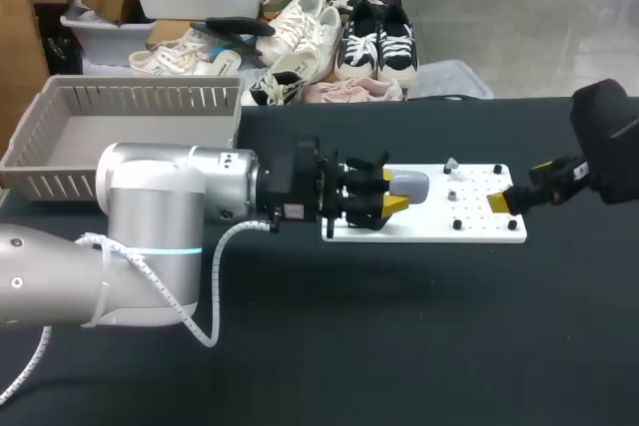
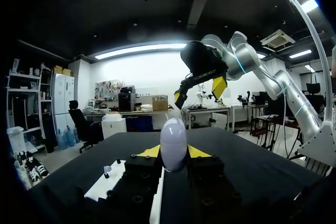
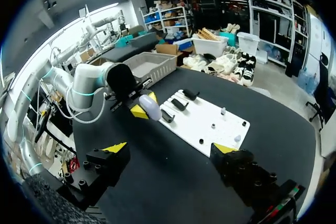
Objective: Pick up each earbud case from the left stands, insert the matching earbuds, close the lid, and place the case in the box.
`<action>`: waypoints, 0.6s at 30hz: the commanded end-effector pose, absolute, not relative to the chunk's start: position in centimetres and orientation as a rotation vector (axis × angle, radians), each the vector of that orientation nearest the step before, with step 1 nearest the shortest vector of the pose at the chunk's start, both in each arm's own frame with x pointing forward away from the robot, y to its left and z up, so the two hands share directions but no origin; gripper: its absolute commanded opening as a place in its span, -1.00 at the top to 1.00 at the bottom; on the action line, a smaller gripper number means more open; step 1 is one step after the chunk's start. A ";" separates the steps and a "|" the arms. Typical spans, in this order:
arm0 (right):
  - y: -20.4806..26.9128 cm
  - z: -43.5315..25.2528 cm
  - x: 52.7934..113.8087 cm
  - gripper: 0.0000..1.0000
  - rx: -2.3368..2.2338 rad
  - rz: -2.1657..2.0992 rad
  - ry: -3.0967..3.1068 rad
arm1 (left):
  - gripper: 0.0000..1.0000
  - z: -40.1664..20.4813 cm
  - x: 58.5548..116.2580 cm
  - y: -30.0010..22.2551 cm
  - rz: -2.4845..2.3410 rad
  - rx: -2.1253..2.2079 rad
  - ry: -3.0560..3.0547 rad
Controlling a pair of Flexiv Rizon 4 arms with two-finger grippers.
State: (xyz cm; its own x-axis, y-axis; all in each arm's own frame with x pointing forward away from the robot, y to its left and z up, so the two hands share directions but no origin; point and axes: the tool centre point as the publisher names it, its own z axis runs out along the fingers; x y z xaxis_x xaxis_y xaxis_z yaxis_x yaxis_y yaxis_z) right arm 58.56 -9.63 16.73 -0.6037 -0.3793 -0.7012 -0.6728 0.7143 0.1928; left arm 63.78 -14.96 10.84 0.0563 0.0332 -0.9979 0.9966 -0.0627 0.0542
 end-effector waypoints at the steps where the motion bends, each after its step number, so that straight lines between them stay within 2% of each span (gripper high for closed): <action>1: -8.1 16.3 58.9 -1.00 -0.774 0.513 2.291 | 1.00 10.7 63.9 -15.2 -1.202 1.310 1.161; 18: -5.1 15.1 60.0 -1.00 -0.812 0.539 2.329 | 1.00 10.6 64.0 -15.2 -1.211 1.332 1.164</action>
